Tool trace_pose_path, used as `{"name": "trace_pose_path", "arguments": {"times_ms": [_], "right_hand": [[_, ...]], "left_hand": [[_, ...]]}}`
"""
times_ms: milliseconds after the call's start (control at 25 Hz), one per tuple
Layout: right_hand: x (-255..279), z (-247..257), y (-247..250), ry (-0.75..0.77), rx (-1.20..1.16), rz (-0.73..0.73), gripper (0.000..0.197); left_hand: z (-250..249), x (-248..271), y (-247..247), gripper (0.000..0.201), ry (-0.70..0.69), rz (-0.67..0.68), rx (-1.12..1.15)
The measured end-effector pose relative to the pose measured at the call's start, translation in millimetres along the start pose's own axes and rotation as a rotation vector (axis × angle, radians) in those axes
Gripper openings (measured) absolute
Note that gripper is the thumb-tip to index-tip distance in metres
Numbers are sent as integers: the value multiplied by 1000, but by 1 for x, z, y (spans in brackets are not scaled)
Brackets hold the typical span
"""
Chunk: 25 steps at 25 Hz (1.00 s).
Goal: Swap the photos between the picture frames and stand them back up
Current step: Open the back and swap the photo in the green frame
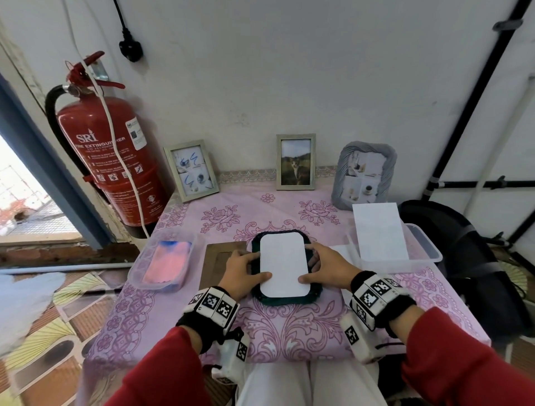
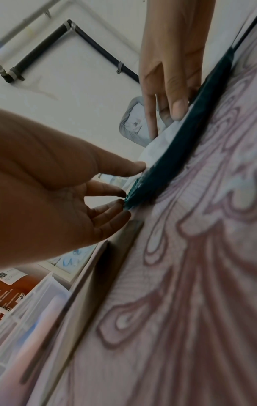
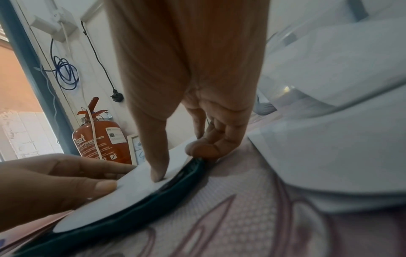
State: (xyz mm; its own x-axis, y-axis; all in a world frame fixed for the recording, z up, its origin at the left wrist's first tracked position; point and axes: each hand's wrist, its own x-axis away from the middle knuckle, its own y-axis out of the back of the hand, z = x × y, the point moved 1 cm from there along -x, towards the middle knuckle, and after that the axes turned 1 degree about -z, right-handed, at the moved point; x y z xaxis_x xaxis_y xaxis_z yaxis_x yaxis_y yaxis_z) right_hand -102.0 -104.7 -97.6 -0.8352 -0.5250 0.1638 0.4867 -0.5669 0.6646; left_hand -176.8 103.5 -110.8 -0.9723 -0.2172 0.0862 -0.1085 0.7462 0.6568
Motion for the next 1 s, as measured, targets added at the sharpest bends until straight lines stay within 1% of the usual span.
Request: {"name": "trace_pose_path", "arguments": {"times_ms": [240, 360, 480, 640, 760, 840, 1000], "right_hand": [[-3, -3, -1, 26, 47, -15, 73], [-3, -5, 0, 40, 42, -8, 74], [-3, -6, 1, 51, 46, 2, 72], [-6, -7, 1, 49, 23, 11, 62], [-5, -8, 0, 25, -6, -1, 63], [-3, -8, -1, 24, -14, -2, 64], [-2, -9, 0, 34, -22, 5, 62]], "left_hand": [[3, -2, -3, 68, 14, 14, -52], [3, -3, -3, 71, 11, 2, -45], [4, -3, -4, 70, 10, -4, -35], [3, -3, -4, 70, 12, -9, -44], [1, -1, -3, 68, 22, -2, -10], [-2, 2, 0, 62, 36, -66, 43], [-3, 9, 20, 48, 55, -321, 23]]}}
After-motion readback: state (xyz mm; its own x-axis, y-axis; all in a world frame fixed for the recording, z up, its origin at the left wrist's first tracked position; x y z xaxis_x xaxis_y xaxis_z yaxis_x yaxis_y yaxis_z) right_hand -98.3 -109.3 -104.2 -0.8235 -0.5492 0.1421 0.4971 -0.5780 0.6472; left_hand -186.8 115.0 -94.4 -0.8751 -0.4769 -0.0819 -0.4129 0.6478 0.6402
